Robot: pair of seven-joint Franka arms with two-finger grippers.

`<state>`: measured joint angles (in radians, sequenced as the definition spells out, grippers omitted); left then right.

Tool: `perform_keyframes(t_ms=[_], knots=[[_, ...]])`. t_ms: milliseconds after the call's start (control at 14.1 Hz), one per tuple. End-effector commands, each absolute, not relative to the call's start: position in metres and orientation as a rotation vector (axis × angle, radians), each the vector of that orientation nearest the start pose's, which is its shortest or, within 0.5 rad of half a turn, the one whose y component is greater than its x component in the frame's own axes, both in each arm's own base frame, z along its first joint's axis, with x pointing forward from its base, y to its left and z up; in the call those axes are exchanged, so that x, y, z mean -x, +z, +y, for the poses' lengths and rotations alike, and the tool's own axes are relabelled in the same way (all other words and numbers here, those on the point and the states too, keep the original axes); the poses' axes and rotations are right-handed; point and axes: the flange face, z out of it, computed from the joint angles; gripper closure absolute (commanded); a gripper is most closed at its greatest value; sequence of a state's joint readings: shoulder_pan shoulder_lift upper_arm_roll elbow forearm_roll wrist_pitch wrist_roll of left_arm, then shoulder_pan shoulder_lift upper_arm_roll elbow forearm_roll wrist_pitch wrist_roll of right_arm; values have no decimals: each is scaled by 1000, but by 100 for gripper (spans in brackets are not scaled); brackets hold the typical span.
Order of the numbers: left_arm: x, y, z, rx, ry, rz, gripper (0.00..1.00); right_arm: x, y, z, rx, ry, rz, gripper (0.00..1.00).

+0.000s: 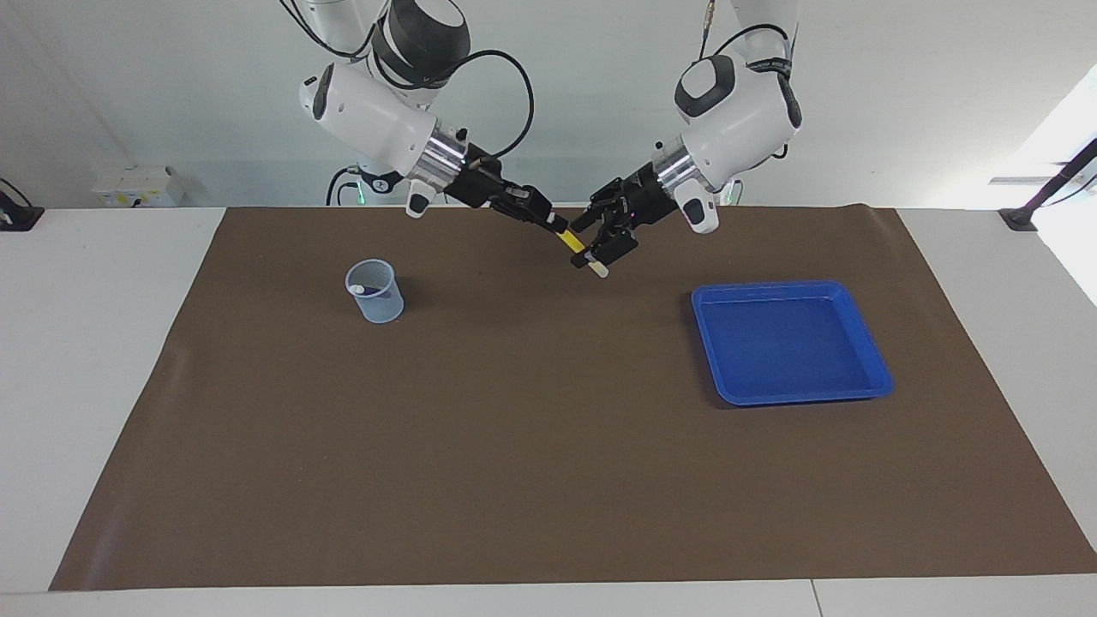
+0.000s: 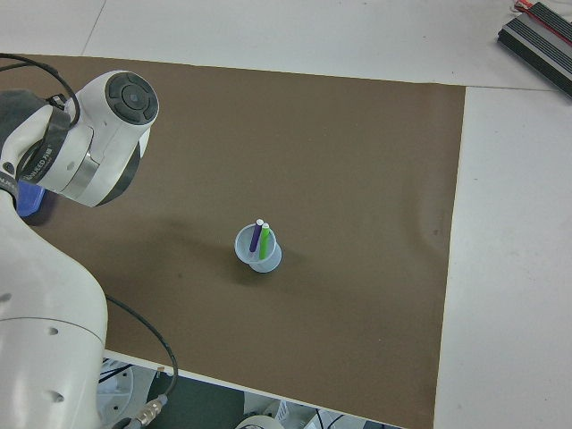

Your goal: Right arm passes pens to left for tray arrangement

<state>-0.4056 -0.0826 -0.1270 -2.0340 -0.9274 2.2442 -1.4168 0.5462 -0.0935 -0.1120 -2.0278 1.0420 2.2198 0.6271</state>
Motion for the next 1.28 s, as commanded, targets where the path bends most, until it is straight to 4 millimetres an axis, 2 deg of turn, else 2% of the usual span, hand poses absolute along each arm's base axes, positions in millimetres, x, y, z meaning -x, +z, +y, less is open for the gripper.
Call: perform_keyframes(t_ms=[0, 213, 427, 711, 854, 925, 1209], knots=[[-465, 522, -302, -1826, -616, 1551, 20, -495, 534, 257, 2026, 296, 830, 100], [-465, 522, -303, -1812, -593, 1555, 25, -495, 534, 256, 2026, 295, 832, 100], [-465, 522, -303, -1812, -593, 1555, 38, -495, 534, 256, 2026, 295, 832, 100], [-465, 522, -304, -1815, -591, 1551, 69, -496, 534, 255, 2025, 294, 833, 100], [-465, 522, -303, -1818, -588, 1546, 96, -496, 534, 255, 2025, 294, 833, 100], [-465, 522, -303, -1820, -586, 1543, 100, -496, 534, 255, 2025, 294, 833, 100], [-472, 524, -298, -1801, -556, 1545, 100, -496, 534, 255, 2024, 295, 835, 100]])
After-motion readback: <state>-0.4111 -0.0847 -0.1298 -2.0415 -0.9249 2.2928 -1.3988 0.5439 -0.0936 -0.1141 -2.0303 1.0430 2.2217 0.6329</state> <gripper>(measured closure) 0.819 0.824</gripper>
